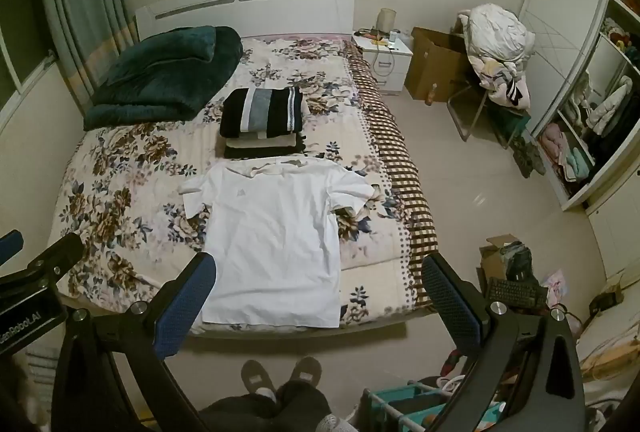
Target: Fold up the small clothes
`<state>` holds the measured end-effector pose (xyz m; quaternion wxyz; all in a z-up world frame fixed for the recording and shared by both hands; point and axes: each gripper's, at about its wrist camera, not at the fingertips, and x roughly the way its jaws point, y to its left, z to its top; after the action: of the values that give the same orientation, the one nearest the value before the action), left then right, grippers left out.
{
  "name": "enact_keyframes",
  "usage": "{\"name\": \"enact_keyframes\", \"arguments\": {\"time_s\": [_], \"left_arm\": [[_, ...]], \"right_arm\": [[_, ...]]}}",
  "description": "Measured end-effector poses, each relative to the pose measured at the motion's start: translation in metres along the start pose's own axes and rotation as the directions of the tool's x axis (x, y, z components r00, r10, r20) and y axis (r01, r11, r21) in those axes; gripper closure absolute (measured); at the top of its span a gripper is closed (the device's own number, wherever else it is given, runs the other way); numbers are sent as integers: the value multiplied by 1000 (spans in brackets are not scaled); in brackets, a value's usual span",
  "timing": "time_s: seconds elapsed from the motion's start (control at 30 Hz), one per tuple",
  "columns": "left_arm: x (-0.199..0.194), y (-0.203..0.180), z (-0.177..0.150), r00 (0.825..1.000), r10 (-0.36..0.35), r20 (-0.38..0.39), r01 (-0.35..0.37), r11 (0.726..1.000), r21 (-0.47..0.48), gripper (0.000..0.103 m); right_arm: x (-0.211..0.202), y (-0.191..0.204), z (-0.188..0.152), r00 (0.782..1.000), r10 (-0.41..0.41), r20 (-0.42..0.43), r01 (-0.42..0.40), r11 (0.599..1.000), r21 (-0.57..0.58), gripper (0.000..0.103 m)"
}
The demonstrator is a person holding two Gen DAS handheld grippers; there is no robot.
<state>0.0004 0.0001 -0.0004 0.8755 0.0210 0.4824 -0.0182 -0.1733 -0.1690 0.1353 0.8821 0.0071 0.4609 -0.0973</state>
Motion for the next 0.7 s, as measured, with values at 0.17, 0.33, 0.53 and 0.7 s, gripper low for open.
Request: {"name": "enact_keyframes", "arguments": {"time_s": [0.17,0.33,0.53,0.7], "left_arm": [[-1,0,0,1000,0,7,0,1000,-3,0],[-1,0,0,1000,-1,10,1,1000,-4,0],[-1,1,0,1000,-4,10,4,1000,-5,0],[-2,-2,1,1000,-5,13,5,1000,-4,0]], "right_arm": [[-2,1,1,1000,4,1,-4,1000,0,0],[-3,2,1,1000,2,1,-2,1000,2,0],[-3,0,1,1000,-1,5,1,1000,-2,0],[-10,3,3,1000,-3,11,3,1000,-2,0]]}}
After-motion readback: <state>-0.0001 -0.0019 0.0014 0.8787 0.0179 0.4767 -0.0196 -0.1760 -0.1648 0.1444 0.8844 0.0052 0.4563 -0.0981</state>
